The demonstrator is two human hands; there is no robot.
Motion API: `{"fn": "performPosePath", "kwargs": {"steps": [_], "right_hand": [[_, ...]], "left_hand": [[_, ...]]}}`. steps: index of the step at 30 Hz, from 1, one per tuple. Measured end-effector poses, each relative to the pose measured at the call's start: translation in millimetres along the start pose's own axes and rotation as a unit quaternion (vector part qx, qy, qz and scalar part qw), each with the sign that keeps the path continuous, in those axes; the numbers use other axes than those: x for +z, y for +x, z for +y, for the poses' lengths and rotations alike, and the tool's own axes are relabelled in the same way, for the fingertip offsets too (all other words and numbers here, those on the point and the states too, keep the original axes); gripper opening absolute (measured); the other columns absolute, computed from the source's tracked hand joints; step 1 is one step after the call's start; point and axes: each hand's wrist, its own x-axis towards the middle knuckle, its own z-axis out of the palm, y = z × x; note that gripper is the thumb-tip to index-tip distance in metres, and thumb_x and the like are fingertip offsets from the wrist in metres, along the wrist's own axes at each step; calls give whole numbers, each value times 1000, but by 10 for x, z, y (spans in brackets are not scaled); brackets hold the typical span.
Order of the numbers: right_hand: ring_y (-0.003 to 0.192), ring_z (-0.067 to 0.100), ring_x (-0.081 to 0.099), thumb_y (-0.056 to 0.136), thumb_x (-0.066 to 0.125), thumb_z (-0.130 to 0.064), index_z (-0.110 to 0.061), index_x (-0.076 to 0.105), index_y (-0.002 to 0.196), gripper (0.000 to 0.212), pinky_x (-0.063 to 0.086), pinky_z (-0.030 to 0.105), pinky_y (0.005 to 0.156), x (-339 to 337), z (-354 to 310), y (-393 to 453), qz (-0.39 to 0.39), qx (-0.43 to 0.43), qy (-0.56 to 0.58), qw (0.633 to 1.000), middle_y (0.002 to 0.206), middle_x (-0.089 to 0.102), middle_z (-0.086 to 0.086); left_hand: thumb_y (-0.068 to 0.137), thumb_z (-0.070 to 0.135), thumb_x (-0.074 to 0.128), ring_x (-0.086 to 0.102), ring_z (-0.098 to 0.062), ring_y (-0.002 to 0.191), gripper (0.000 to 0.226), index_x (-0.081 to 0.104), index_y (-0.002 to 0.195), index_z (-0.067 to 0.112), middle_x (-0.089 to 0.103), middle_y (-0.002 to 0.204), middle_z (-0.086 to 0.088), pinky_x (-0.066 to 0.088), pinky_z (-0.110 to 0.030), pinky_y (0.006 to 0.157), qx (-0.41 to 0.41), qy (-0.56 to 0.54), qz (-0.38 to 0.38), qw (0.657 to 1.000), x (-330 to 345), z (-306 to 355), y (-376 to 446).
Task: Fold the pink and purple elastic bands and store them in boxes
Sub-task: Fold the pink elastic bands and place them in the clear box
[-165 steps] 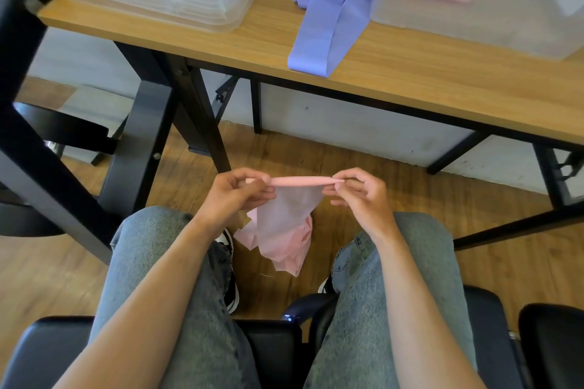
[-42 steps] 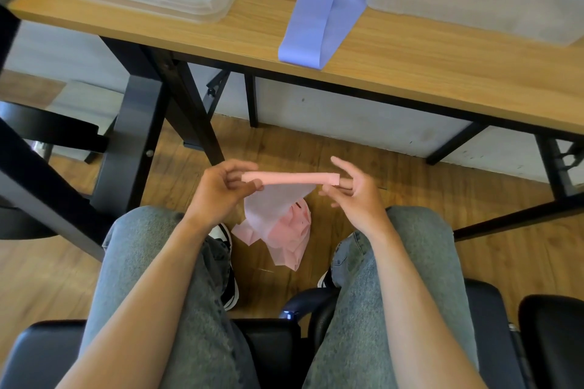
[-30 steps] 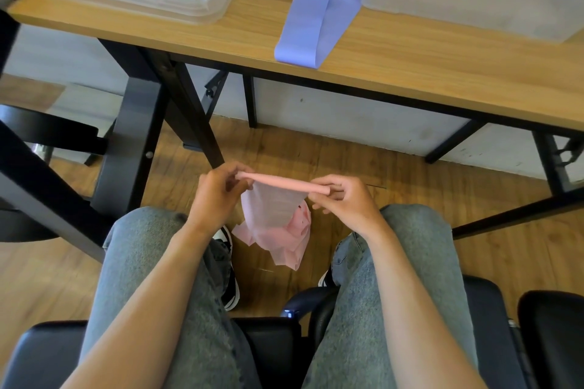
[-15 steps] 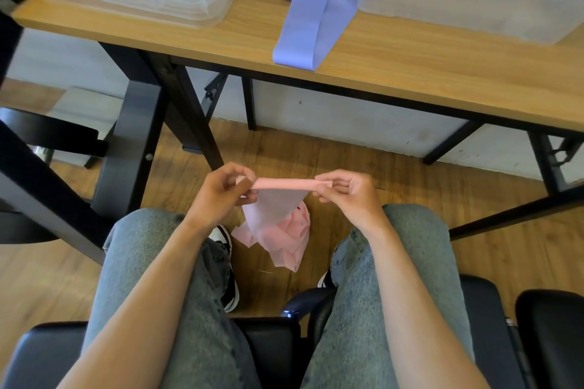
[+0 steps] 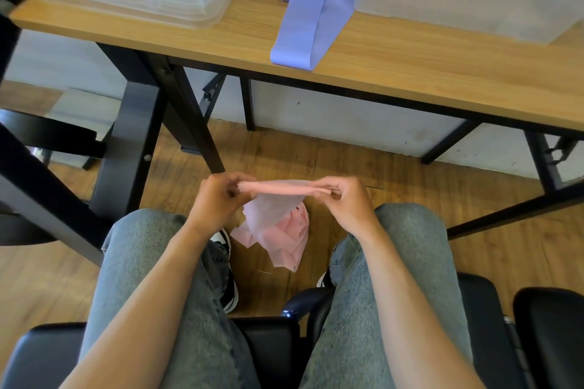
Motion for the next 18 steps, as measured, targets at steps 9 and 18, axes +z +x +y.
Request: {"fn": "performPosePath", "kwargs": {"steps": [9,18], "right_hand": [[94,-1,62,97,71,-16,-20,70,130,33,48,7,77,10,-9,6,20,4,-74,997,111,70,-9],[56,11,68,104,60,-24,-21,62,106,4,62,41,55,23,-31,-29,-9,20,-41,999,77,70,-1]], "left_hand": [[95,25,70,69,-9,53,13,68,107,21,71,65,5,63,-31,59,3,25,6,1000,12,150,-49],[93,11,72,77,-19,96,19,66,111,8,79,98,-6,62,-41,88,-90,-218,-11,972,-27,211,2]]}}
